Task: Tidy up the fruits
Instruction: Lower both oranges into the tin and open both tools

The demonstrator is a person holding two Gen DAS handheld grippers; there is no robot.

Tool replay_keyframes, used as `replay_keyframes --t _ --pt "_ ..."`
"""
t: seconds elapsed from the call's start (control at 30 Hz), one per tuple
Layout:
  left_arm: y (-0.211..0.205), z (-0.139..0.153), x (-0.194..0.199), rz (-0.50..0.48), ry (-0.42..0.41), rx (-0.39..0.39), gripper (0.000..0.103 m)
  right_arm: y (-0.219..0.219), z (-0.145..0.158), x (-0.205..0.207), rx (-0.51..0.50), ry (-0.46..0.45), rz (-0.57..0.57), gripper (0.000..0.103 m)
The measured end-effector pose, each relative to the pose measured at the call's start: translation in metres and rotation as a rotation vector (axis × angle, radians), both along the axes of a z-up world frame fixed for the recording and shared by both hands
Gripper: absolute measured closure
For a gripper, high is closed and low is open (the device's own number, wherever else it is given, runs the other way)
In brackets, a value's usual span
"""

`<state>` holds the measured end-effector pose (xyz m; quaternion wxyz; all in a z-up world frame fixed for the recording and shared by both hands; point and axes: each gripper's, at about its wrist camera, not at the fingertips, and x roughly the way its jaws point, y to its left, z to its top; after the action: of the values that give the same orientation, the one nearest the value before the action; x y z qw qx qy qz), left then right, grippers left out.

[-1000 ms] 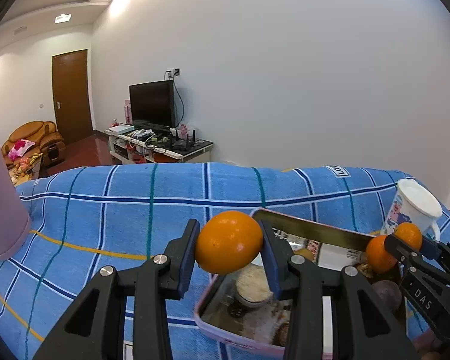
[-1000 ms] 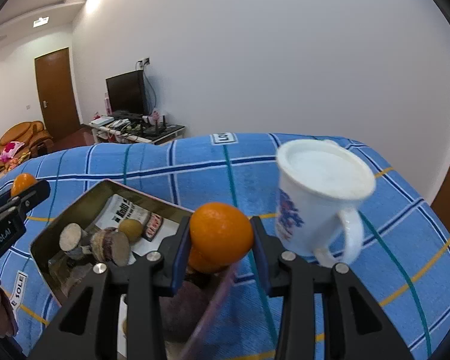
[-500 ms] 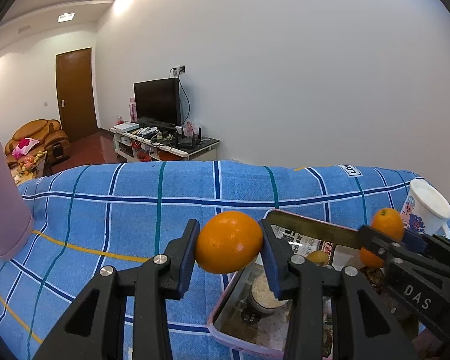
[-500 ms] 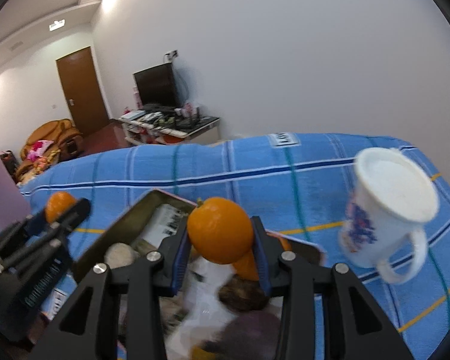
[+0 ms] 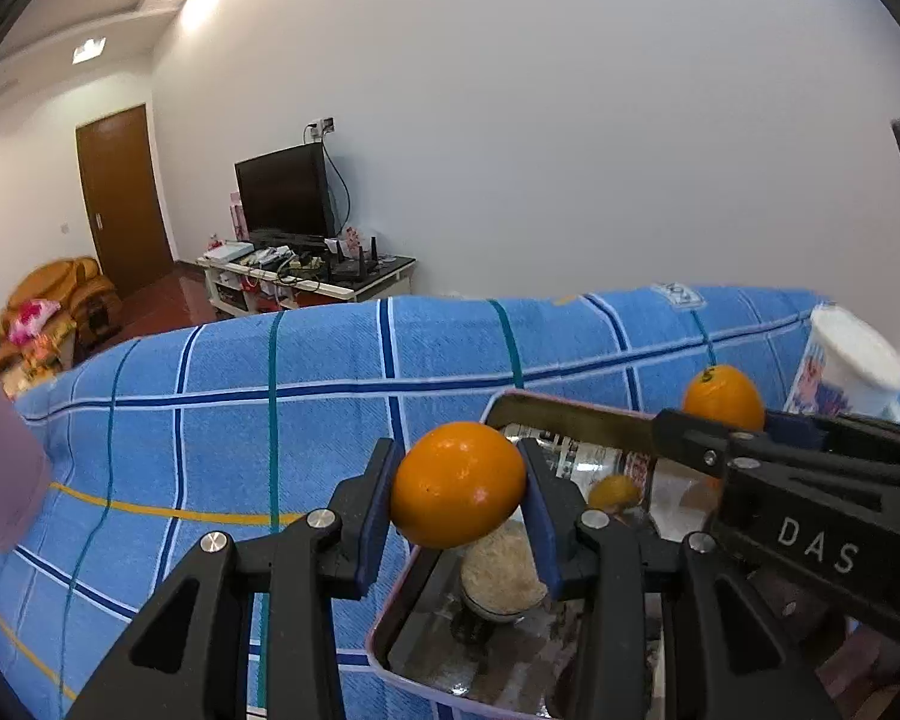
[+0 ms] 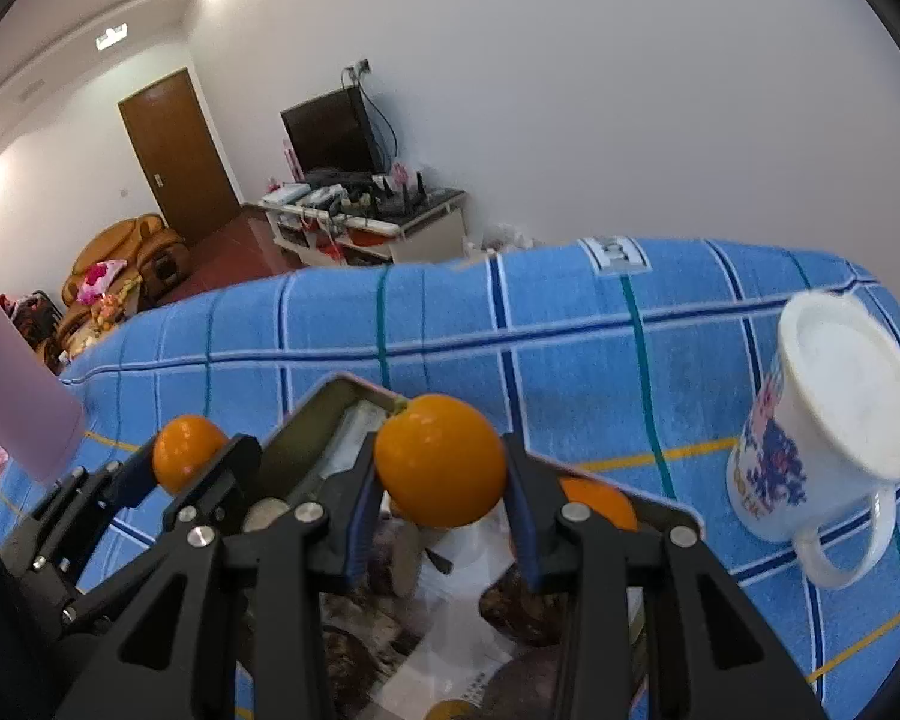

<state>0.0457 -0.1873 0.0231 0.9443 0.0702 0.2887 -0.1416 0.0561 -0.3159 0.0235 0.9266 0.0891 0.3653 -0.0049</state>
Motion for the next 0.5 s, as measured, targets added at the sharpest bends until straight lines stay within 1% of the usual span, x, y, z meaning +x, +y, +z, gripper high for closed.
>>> replay_keyframes --t 0.07,0.2,0.27,0.33,0.4,0.5 --pt "-0.004 -0.004 0.000 -0.010 0.017 0.015 0.061 -0.003 -0.004 0.000 0.011 0.006 -0.003 0.062" --pt "-0.011 -0.012 0.004 -0.011 0.036 0.069 0.061 0.004 -0.004 0.000 -0.032 0.013 -0.003 0.062" --pt "-0.012 -0.017 0.005 -0.013 0.056 0.075 0.061 0.008 -0.004 0.001 -0.044 0.018 0.000 0.062" --pt "-0.012 -0.018 0.005 -0.012 0.051 0.082 0.061 0.013 -0.005 0.005 -0.048 0.032 0.000 0.062" --pt "-0.012 -0.019 0.006 -0.013 0.050 0.082 0.061 0.018 -0.006 0.010 -0.080 0.051 0.003 0.062" --pt "-0.011 -0.019 0.008 -0.015 0.049 0.075 0.061 0.023 -0.009 0.013 -0.097 0.070 0.026 0.062"
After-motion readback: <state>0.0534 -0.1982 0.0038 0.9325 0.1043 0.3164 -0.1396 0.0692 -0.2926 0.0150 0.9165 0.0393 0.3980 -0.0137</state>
